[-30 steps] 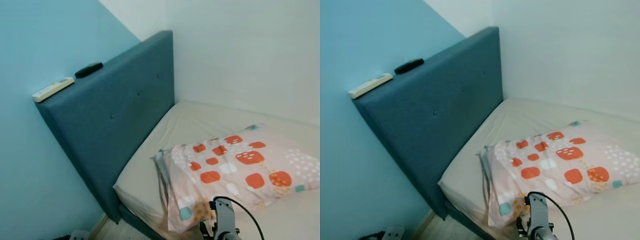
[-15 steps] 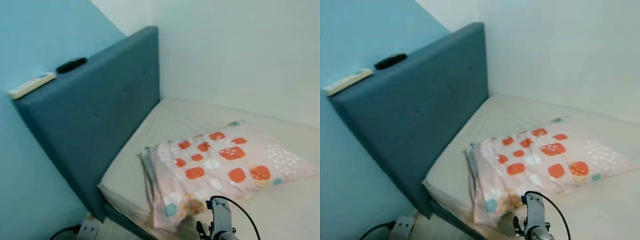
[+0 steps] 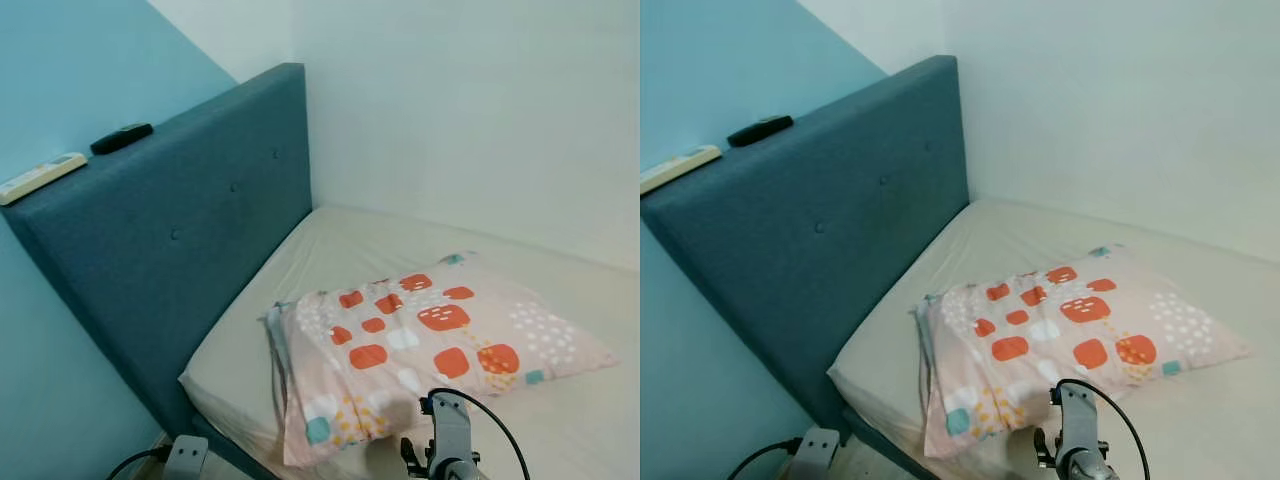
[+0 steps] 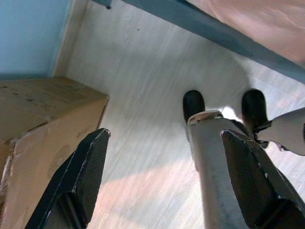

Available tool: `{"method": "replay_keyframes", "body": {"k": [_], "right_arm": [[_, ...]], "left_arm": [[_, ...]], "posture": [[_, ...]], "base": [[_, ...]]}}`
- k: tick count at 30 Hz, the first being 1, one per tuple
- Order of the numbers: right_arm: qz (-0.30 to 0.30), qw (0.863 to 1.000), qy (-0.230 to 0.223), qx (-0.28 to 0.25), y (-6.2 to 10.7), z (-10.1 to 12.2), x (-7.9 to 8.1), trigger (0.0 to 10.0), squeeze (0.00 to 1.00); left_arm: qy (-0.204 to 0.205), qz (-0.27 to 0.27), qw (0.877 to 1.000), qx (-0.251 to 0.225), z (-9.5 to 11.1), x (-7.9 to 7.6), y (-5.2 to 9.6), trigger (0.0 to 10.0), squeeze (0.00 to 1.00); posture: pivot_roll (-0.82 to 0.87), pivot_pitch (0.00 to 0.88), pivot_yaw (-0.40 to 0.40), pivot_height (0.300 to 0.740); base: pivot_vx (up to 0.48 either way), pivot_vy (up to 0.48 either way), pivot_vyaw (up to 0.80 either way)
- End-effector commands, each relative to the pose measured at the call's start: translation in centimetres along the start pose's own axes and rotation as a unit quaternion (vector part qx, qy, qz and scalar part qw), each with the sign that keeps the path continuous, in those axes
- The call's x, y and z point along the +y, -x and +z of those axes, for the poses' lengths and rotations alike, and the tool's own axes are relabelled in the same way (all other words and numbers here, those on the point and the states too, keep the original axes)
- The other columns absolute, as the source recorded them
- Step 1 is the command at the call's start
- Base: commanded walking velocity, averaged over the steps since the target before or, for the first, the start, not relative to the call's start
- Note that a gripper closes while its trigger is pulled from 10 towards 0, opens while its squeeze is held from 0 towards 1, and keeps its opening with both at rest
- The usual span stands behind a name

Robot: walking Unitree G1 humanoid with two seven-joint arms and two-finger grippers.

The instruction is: Clean up the room

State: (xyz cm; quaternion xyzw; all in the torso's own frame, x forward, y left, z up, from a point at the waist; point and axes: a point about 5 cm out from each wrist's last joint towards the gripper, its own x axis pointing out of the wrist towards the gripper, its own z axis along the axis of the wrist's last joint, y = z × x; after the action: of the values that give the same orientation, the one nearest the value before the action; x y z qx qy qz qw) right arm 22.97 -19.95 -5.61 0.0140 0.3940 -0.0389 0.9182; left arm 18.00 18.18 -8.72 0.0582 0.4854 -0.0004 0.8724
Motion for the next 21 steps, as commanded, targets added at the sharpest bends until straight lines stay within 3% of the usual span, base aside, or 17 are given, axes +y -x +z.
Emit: {"method": "replay_keyframes", "body": {"k": [1, 6, 8, 12, 13, 16, 21], "right_arm": [[0.004, 1.000, -0.008, -0.003, -0.2, 0.6, 0.3, 10.0, 0.00], [-0.007, 1.000, 0.012, -0.011, -0.4, 2.0, -0.1, 10.0, 0.00], [-0.023, 0.999, 0.004, -0.036, -0.5, 3.7, -0.8, 10.0, 0.00], [-0.030, 0.997, -0.008, -0.064, -0.5, 5.6, -1.4, 10.0, 0.00], [-0.030, 0.997, -0.008, -0.064, -0.5, 5.6, -1.4, 10.0, 0.00], [-0.029, 0.993, -0.029, -0.107, -0.4, 8.4, -2.1, 10.0, 0.00], [-0.021, 0.987, -0.067, -0.147, -0.2, 10.8, -2.5, 10.0, 0.00]], "left_arm": [[0.004, 0.004, 1.000, 0.008, -0.1, -0.2, 0.0, 10.0, 0.00], [0.011, 0.009, 1.000, -0.002, 0.5, 0.0, -0.1, 10.0, 0.00], [0.028, 0.021, 0.999, -0.011, 0.2, 1.8, 0.1, 10.0, 0.00], [0.040, 0.029, 0.999, -0.023, 0.3, 3.0, 0.2, 10.0, 0.00], [0.040, 0.029, 0.999, -0.023, 0.3, 3.0, 0.2, 10.0, 0.00], [0.042, 0.034, 0.998, -0.044, 1.5, 3.5, 0.2, 10.0, 0.00], [0.043, 0.034, 0.996, -0.068, 3.2, 3.0, 0.0, 10.0, 0.00]], "posture": [[-0.06, 0.049, 0.030, 0.740], [-0.06, 0.050, 0.028, 0.740], [-0.06, 0.053, 0.027, 0.730], [-0.06, 0.056, 0.024, 0.720], [-0.06, 0.056, 0.024, 0.720], [-0.06, 0.058, 0.017, 0.705], [-0.06, 0.061, 0.018, 0.680]], "base": [[0.000, 0.000, 0.00], [0.000, 0.000, 0.00], [0.000, 0.000, 0.00], [0.000, 0.000, 0.00], [0.000, 0.000, 0.00], [0.000, 0.000, 0.00], [0.000, 0.000, 0.00]]}}
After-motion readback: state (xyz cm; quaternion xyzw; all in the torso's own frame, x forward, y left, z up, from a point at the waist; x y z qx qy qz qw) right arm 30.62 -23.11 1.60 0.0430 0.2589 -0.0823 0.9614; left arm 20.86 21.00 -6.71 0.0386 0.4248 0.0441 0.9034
